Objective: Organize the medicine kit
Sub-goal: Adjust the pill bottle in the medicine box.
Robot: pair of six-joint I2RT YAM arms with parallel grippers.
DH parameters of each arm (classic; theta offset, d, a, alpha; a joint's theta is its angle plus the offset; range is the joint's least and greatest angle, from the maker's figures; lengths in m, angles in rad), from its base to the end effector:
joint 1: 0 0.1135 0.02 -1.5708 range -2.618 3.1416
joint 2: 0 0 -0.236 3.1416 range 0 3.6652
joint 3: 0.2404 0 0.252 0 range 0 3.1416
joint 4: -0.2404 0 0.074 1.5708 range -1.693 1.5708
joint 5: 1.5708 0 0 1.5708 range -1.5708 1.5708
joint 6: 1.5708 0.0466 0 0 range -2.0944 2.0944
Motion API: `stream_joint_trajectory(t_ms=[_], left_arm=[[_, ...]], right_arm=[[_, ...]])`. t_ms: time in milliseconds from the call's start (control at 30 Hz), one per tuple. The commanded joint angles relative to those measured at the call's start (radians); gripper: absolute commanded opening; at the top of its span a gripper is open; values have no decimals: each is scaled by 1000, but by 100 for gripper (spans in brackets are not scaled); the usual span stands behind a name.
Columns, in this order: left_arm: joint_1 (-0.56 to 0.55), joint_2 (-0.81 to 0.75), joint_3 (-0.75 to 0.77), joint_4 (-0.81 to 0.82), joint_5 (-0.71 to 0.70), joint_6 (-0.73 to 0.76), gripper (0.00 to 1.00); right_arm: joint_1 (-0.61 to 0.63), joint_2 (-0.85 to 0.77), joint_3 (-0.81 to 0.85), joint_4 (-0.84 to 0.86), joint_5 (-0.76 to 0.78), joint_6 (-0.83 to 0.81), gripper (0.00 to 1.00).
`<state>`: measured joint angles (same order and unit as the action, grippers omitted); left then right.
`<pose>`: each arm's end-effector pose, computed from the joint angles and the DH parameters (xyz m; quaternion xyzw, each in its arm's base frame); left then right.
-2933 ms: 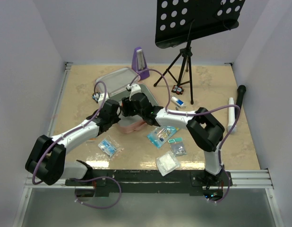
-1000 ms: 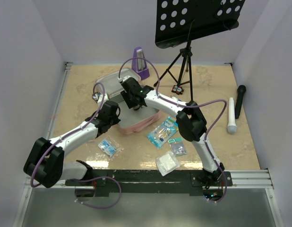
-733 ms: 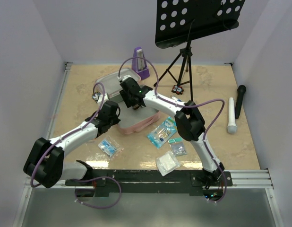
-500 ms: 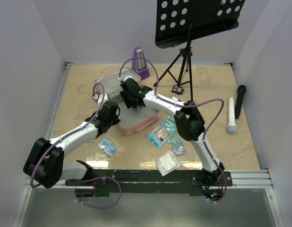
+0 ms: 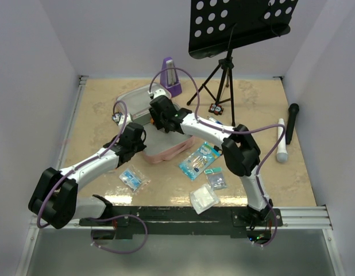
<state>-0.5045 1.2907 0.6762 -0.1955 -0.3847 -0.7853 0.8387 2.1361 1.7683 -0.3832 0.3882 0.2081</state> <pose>0.2449 -0.1153 0.1633 -0.1978 0.8925 -0.0772 0.3979 0.3353 0.3467 0.2008 -0.2060 0.8794 0.0422 0.4271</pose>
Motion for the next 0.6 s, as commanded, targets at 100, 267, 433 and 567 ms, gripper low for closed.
stream_joint_trajectory(t_ms=[100,267,433,567], left_arm=[[-16,2,-20,11,116,-15,0],[-16,-19,-33,7,102,-25,0],[-16,-18,-26,18,109,-20,0],[-16,-22,-32,31,122,-32,0]], right_arm=[[14,-59,-1,112,-30,13,51],[43,-42,-21,135,-93,43,31],[45,-5,-23,150,-118,82,23],[43,31,-1,136,-103,103,18]])
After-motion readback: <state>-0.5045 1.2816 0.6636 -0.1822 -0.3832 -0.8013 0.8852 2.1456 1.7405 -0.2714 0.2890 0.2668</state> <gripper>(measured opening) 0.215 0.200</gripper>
